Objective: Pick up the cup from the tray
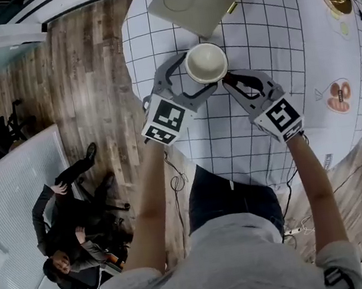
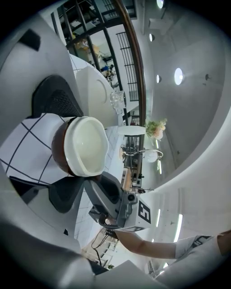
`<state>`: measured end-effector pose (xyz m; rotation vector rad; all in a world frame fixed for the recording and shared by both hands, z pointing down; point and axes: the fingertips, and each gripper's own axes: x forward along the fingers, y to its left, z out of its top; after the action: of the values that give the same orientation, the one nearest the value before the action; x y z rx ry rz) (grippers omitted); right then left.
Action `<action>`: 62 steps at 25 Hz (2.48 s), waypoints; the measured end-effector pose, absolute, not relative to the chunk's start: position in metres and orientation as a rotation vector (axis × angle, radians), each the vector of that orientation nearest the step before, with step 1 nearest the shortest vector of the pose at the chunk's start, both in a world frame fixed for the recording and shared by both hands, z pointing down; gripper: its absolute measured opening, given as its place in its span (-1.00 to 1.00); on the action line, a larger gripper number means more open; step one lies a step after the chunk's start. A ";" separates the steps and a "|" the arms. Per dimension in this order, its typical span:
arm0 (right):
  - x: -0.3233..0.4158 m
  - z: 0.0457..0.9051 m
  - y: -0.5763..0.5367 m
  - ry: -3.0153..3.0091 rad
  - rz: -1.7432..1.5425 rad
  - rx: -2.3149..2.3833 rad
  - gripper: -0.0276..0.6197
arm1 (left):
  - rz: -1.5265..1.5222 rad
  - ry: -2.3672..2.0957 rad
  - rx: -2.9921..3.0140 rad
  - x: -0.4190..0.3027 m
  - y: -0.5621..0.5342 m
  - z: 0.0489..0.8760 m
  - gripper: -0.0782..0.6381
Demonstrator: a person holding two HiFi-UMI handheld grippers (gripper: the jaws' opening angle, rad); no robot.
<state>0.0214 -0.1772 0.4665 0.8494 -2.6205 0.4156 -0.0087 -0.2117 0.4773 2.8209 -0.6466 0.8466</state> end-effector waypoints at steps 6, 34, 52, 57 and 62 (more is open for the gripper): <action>0.017 0.487 -0.178 -2.596 0.452 0.829 -0.74 | 0.880 -0.640 2.790 -0.014 -0.212 0.498 0.38; 0.012 0.510 -0.173 -2.556 0.382 0.850 -0.74 | 0.932 -0.758 2.779 -0.044 -0.205 0.524 0.37; 0.026 0.415 -0.186 -2.708 0.456 1.159 -0.74 | 0.389 -1.054 2.659 -0.068 -0.243 0.407 0.37; 0.042 0.400 -0.221 -2.703 0.404 1.227 -0.74 | 0.276 -0.990 2.757 -0.054 -0.278 0.369 0.37; 0.065 0.379 -0.273 -2.680 0.283 1.247 -0.74 | 0.280 -0.927 2.883 -0.040 -0.325 0.340 0.37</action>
<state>0.0653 -0.2735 0.3790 1.2468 -2.6797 0.2828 -0.0397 -0.3246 0.3404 2.8835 -0.9271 0.2802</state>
